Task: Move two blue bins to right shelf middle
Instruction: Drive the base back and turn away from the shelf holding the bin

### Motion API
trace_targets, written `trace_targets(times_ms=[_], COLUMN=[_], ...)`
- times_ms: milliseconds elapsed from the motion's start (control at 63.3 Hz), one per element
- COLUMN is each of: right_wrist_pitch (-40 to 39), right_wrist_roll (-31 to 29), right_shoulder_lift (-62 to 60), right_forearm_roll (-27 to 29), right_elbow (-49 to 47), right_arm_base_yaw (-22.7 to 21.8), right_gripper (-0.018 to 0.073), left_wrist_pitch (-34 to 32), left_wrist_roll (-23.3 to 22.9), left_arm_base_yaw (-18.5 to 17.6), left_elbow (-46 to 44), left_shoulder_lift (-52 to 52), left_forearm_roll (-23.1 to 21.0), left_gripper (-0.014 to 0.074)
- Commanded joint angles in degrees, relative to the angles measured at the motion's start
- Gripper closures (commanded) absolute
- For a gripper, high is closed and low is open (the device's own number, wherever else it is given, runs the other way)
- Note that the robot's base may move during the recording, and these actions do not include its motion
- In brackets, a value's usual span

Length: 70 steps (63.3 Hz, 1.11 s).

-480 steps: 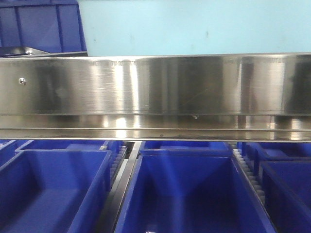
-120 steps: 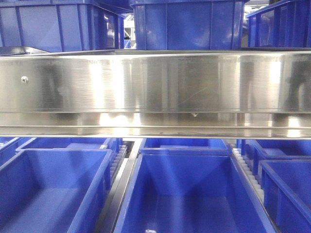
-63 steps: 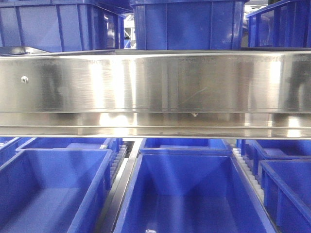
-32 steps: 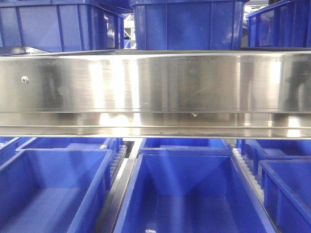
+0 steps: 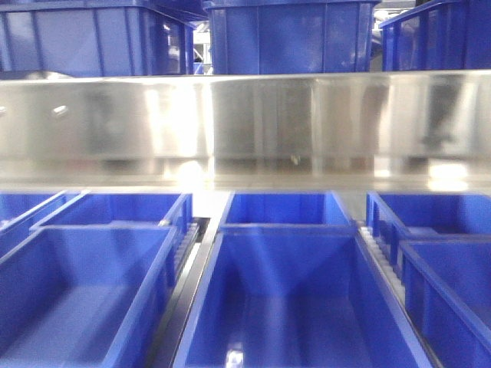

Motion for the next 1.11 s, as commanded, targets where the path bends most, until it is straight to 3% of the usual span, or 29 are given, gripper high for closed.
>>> trace_targets(times_ms=[0, 1089], right_wrist_pitch=[-6.8, -6.8], right_wrist_roll=[0.2, 0.2], right_shoulder_lift=[-0.8, -0.8], right_forearm_roll=[5.1, 5.1], right_elbow=[-1.1, -1.1], right_arm_base_yaw=[0.5, 0.5], right_gripper=[0.0713, 0.0713], left_wrist_pitch=[-3.6, -3.6], left_wrist_roll=[1.3, 1.3], left_arm_base_yaw=[-1.4, -1.4], left_elbow=[-1.3, -1.3], left_shoulder_lift=[-1.1, -1.1], left_forearm_roll=[-7.8, -7.8], left_gripper=[0.0707, 0.0707])
